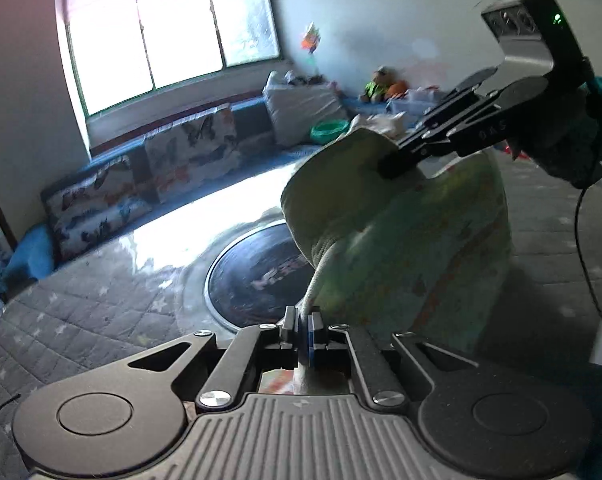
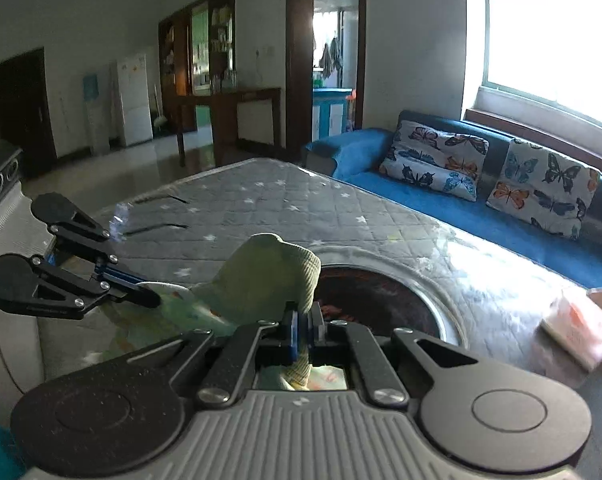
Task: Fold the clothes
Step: 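Fold the held hem over toward the collar with the right gripper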
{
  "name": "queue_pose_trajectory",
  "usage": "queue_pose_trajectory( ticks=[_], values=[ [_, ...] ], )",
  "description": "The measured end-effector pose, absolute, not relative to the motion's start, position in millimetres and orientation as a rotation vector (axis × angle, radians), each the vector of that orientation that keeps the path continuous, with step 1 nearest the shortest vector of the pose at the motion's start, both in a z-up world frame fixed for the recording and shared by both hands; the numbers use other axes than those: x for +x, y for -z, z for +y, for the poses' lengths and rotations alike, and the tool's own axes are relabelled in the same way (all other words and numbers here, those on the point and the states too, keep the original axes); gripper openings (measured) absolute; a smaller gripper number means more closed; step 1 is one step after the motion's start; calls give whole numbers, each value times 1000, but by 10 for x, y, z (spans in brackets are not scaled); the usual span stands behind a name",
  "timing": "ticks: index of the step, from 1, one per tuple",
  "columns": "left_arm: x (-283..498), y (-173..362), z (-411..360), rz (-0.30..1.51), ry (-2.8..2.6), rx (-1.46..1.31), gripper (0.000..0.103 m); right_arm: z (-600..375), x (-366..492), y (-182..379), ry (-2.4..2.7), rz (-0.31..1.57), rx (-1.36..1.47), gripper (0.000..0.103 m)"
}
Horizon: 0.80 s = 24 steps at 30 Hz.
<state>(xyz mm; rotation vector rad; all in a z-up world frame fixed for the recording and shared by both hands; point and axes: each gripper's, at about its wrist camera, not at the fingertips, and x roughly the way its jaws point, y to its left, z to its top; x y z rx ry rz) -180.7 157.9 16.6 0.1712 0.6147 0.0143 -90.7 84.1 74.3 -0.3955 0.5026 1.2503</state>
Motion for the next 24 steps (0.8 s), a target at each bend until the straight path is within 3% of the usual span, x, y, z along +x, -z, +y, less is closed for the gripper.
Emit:
queue_pose_trajectory(
  ticks=[9, 10, 14, 19, 24],
  values=[
    [-1253, 297, 1983, 742, -83, 61, 5, 1437, -412, 25, -1150, 618, -389, 7],
    [-1240, 313, 1996, 745, -85, 54, 5, 1419, -388, 63, -1138, 625, -377, 14],
    [-1262, 317, 2001, 742, -94, 43, 9, 1208, -424, 60, -1118, 617, -350, 17],
    [-1226, 318, 2031, 745, -101, 20, 9, 892, -571, 81, -1146, 657, -347, 18],
    [-1186, 351, 2061, 768, -113, 7, 17, 778, -437, 361, -1064, 726, -350, 18]
  ],
)
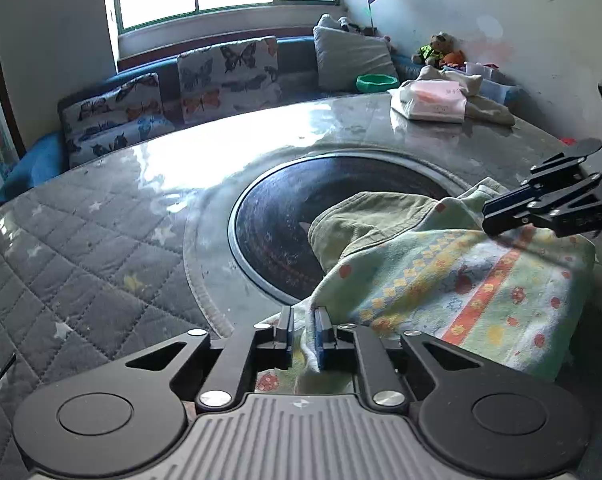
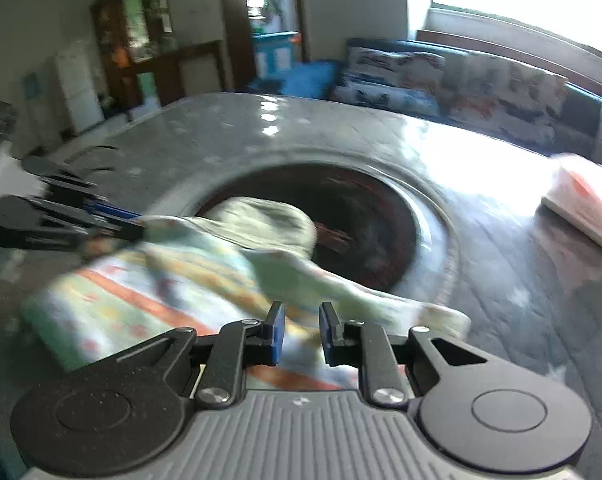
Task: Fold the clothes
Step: 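Fold the held hem over toward the collar with the right gripper, then lay the folded half down and open the right gripper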
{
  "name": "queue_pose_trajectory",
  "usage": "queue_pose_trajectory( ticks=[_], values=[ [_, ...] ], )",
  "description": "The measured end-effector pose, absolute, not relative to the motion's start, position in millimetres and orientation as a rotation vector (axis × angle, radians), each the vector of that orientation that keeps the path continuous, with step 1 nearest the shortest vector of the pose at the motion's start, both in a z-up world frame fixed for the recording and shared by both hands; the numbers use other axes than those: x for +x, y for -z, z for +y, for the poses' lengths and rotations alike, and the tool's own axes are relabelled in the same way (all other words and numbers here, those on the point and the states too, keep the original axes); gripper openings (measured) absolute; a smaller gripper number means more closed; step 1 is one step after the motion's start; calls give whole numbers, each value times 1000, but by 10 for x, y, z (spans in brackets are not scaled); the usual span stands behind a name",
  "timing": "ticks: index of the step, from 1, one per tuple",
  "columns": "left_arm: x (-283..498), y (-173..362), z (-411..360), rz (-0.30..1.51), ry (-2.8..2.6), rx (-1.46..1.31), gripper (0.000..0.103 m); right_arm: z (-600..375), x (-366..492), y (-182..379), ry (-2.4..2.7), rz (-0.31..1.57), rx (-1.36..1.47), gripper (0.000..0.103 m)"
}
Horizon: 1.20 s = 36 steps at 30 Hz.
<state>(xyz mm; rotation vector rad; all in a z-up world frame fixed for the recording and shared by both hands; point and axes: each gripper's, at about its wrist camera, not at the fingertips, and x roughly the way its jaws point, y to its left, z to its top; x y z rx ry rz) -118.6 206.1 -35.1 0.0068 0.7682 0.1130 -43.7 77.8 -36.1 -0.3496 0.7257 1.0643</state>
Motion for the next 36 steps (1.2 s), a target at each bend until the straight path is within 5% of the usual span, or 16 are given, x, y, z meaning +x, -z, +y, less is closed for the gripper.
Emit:
queue_pose_trajectory(
  ticks=[8, 21, 29, 36],
  values=[
    [-1167, 352, 2180, 786, -142, -25, 40, 594, -222, 362, -951, 712, -300, 13],
    [-1228, 246, 2426, 796, -205, -99, 59, 1295, -413, 431, -1100, 715, -329, 18],
    [-1414, 135, 2665, 753, -330, -163, 56, 1175, -427, 327, -1077, 699, -314, 25],
    [-1611, -28, 2251, 677, -189, -181, 37, 1130, -731, 228, -1168, 675, -333, 29]
  ],
)
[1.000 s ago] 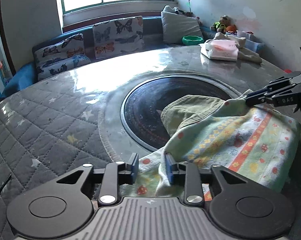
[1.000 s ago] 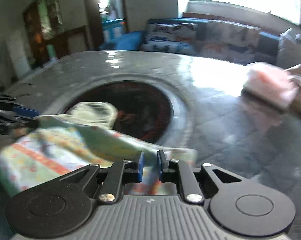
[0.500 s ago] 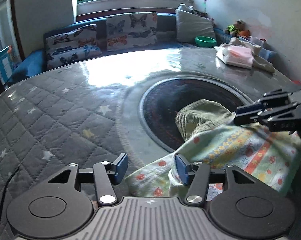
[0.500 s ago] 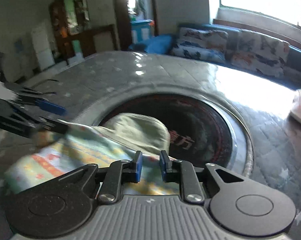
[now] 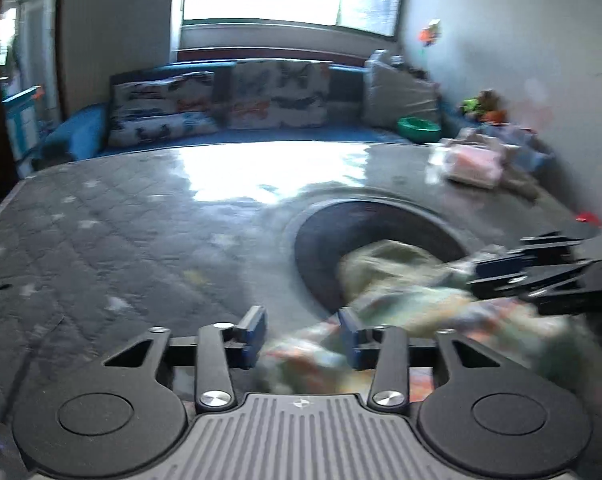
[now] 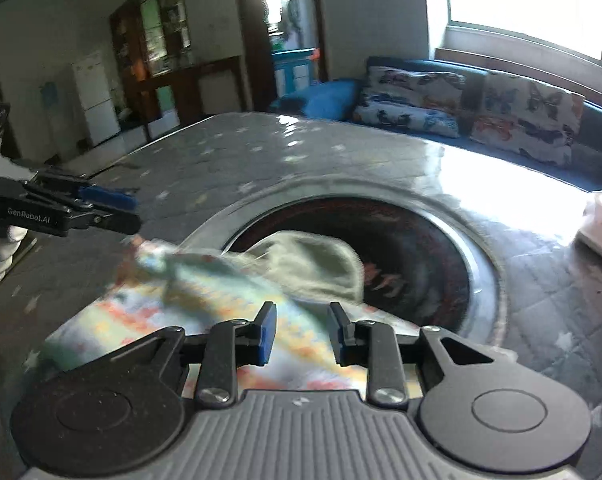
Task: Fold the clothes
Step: 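Lay the folded half down and open the right gripper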
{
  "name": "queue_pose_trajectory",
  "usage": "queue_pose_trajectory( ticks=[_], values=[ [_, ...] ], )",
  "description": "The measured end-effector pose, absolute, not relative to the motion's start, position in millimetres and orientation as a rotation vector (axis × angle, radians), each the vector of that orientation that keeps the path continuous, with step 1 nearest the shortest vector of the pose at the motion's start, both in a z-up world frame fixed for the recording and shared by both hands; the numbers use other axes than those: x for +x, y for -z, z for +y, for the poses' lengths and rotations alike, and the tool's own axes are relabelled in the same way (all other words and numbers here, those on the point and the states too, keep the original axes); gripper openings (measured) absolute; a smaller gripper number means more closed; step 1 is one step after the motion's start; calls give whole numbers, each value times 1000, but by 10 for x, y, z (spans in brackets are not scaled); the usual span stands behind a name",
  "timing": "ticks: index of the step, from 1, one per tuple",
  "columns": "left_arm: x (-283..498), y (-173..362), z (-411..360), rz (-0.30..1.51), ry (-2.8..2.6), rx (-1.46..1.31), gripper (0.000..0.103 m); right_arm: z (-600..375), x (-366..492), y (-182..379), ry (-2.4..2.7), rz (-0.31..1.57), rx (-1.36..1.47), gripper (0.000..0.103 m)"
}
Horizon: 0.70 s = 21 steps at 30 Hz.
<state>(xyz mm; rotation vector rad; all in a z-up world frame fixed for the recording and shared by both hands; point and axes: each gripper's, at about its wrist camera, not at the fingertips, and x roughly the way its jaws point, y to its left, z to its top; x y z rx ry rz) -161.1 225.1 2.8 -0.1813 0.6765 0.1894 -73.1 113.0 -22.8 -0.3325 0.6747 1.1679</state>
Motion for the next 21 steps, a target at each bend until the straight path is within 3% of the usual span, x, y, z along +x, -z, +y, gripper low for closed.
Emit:
queue_pose_trajectory(
  ticks=[9, 21],
  values=[
    [-1471, 346, 2020, 770, -134, -190, 35, 1124, -823, 384, -1160, 692, -355, 34],
    [-1345, 60, 1706, 669, -56, -234, 34, 950, -1047, 346, -1169, 670, -351, 34]
  ],
)
